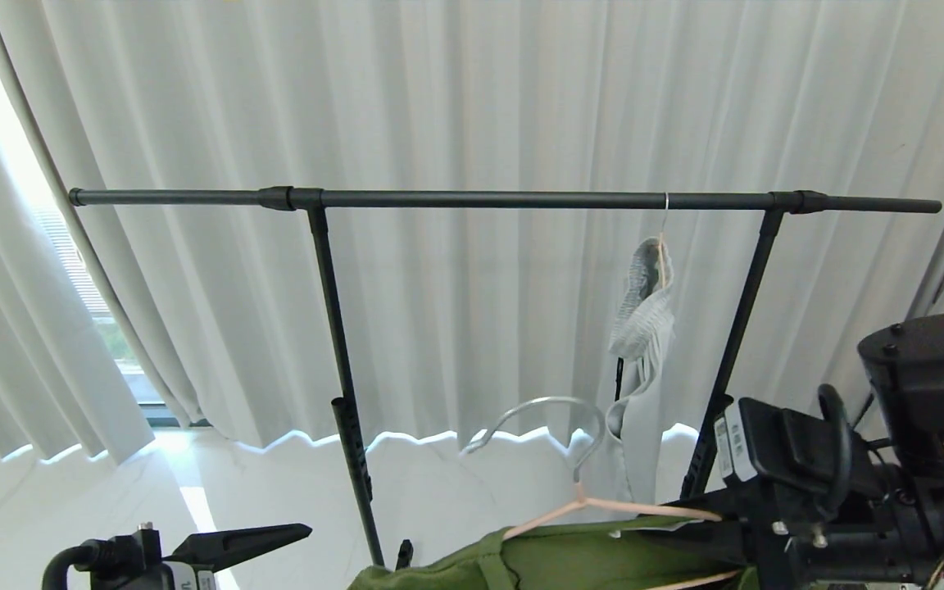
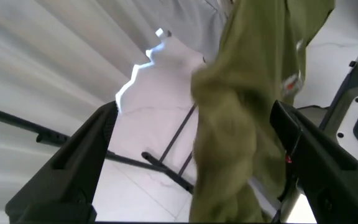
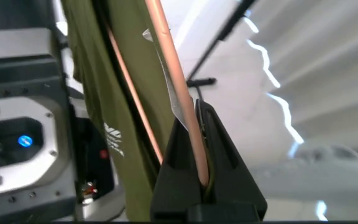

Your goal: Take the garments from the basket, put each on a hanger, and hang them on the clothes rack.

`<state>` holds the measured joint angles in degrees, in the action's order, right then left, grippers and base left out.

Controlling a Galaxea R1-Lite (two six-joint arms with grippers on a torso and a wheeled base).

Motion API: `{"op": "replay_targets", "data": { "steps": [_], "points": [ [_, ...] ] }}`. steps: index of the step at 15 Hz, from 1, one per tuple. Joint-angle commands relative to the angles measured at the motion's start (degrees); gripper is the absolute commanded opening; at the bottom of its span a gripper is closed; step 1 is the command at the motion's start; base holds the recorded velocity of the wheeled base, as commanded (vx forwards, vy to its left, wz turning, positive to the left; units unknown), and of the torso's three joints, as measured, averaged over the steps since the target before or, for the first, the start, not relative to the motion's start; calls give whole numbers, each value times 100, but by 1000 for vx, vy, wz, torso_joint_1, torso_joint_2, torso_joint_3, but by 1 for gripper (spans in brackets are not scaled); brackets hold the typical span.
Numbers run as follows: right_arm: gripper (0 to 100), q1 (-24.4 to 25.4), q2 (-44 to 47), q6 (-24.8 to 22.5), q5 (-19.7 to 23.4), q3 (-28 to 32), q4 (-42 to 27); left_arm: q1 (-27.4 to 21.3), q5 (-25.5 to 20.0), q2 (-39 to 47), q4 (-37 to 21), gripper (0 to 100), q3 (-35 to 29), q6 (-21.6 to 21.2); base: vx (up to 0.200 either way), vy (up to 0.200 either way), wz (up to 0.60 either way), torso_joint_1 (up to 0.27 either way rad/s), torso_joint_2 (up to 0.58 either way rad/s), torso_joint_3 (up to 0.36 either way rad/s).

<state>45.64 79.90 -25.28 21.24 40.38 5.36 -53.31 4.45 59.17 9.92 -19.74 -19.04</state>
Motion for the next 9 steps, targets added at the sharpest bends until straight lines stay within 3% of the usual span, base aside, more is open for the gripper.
{"op": "replay_targets", "data": {
  "steps": [1,4,9],
  "points": [
    [0,-416,-361,-56,12,5,-35,233,3,59,1,100,189,-3,0,0,0,0,0,0],
    [0,-565,-519,-56,30,5,-44,1446,-6,393,1,100,761,-3,0,0,0,0,0,0],
    [0,-548,-484,-56,82,146,-9,2114,-427,1360,124,100,611,199,0,0,0,0,0,0]
  ]
}}
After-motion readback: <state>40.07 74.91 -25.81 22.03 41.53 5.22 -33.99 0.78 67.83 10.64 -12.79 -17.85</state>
